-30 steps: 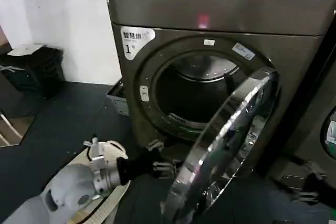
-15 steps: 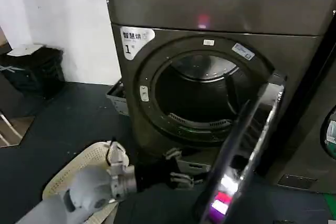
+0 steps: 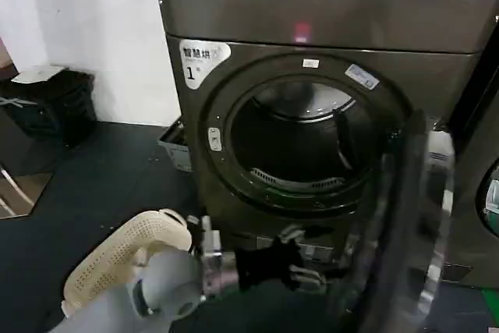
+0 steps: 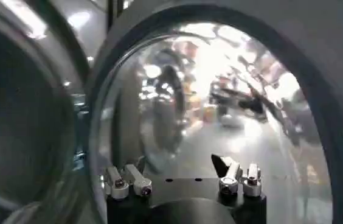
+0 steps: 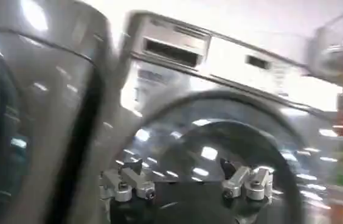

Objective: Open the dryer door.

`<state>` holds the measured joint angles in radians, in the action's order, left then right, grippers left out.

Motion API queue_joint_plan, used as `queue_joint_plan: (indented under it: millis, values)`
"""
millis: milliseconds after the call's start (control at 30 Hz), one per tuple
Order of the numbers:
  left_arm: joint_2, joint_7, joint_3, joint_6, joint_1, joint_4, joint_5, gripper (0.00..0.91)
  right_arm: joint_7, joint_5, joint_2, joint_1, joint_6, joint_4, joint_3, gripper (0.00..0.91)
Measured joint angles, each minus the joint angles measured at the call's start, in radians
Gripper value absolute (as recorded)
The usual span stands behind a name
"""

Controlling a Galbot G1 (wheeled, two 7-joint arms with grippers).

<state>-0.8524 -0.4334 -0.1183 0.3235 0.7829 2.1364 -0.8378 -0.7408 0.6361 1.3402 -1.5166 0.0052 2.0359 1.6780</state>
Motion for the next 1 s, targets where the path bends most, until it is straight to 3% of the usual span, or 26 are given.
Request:
queue_joint_plan:
  millis: [300, 567, 867, 1000]
  values:
    - [-0.074, 0.032, -0.124, -0.041, -0.078, -0.019, 0.064, 0.907, 0.233, -0.115, 0.023, -0.053, -0.081, 0.039, 0.123, 0.907]
    - [-0.154, 0.083, -0.241, -0.073, -0.157, -0.080, 0.074, 0.907, 0.454, -0.124, -0.006, -0.081, -0.183, 0.028, 0.255, 0.907]
    - [-0.258, 0.105, -0.353, -0.125, -0.249, -0.183, 0.119, 0.907, 0.566, -0.124, -0.040, -0.108, -0.306, 0.003, 0.399, 0.907]
    - [-0.304, 0.110, -0.387, -0.126, -0.282, -0.232, 0.127, 0.907, 0.573, -0.128, -0.048, -0.120, -0.315, -0.009, 0.453, 0.907]
